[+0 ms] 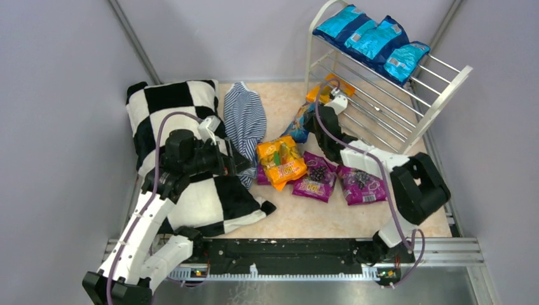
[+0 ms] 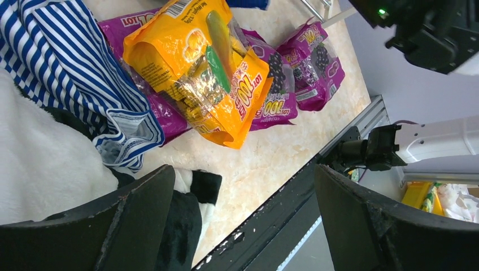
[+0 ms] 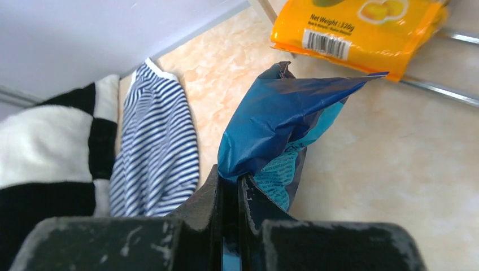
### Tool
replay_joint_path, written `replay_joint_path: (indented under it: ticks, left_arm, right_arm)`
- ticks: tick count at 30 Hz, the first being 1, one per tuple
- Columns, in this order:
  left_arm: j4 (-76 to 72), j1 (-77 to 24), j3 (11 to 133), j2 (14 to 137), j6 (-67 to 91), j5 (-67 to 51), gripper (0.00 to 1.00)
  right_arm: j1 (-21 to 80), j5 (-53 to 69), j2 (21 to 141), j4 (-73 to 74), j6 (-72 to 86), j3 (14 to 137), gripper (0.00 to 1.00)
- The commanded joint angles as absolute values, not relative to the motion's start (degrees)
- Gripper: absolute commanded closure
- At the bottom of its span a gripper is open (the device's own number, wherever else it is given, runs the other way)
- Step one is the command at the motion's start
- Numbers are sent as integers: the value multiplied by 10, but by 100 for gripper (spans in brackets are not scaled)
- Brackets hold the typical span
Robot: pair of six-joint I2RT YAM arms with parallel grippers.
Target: Place and organize the candy bags onto the shelf
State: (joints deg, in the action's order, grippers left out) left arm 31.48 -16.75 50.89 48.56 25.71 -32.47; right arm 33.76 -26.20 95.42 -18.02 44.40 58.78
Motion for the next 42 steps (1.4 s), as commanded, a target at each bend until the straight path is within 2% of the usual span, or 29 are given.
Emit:
replay_joint_path:
  ticks: [1, 10, 17, 22, 26, 31, 37, 42]
  left_arm:
    - [306, -167, 512, 472, 267, -319, 1]
    - [268, -167, 500, 489, 275, -341, 1]
    - [185, -167, 487, 501, 307, -423, 1]
    - [-17, -167, 445, 481, 404, -522, 1]
    - [-151, -168, 419, 466, 476, -537, 1]
    - [-138, -168, 431, 452, 494, -491, 1]
    - [-88, -167, 382, 387, 545, -360, 1]
    - [-227, -167, 292, 344, 654, -332, 2]
  right_arm:
    - [343, -276, 842, -224, 328, 574, 100]
    - [344, -54, 667, -117, 103, 559, 100]
    - [343, 136, 578, -37, 37, 578, 100]
    - [343, 279, 553, -92, 116, 582, 100]
    - [344, 347, 556, -160, 201, 601, 100]
    - [344, 367, 557, -227, 285, 627, 100]
    - [344, 372, 567, -372, 407, 621, 100]
    - [346, 377, 582, -422, 447, 628, 100]
